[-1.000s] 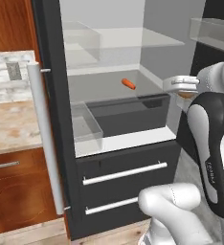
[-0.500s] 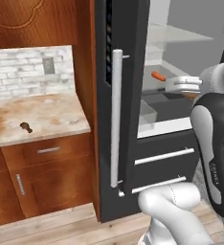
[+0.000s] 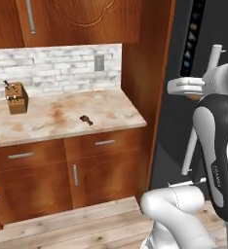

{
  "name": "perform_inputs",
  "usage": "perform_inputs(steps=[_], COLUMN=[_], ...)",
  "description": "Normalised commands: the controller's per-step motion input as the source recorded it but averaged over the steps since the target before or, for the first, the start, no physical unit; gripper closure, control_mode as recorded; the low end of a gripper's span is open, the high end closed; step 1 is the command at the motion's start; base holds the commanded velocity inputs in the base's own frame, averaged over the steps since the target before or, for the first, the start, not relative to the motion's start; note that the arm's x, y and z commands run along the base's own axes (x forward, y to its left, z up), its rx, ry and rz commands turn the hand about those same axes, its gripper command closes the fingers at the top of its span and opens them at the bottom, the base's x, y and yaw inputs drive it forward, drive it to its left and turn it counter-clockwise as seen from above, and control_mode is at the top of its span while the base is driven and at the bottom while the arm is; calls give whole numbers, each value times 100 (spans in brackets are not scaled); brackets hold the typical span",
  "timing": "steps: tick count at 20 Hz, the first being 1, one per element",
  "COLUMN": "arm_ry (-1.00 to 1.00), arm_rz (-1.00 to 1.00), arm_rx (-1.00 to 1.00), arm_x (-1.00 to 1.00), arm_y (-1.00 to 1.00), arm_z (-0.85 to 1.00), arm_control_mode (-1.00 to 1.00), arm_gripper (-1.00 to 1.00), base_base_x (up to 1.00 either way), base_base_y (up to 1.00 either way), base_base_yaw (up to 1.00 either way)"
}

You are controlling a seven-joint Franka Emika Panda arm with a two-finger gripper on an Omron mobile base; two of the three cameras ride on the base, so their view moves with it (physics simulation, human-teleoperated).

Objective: Open the fridge, remove the tangerine, carrot, and chicken drumstick, and place them on any counter.

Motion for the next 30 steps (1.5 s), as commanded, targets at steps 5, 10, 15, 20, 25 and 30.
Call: perform_inputs(steps=[5, 10, 15, 20, 25, 30], arm_ry=[0, 0, 0, 0, 5, 26], arm_rz=[0, 0, 0, 0, 0, 0], arm_rx=[0, 0, 0, 0, -1, -7], arm_x=[0, 0, 0, 0, 0, 32], arm_y=[0, 0, 0, 0, 6, 34], arm_z=[0, 0, 0, 0, -9, -59], arm_control_mode=[100, 100, 100, 100, -100, -100], arm_gripper=[100, 100, 100, 100, 100, 100], base_base_x=[58, 100, 100, 75, 5, 0], base_base_y=[100, 78, 14, 1, 14, 0], base_base_yaw=[24, 3, -11, -15, -6, 0])
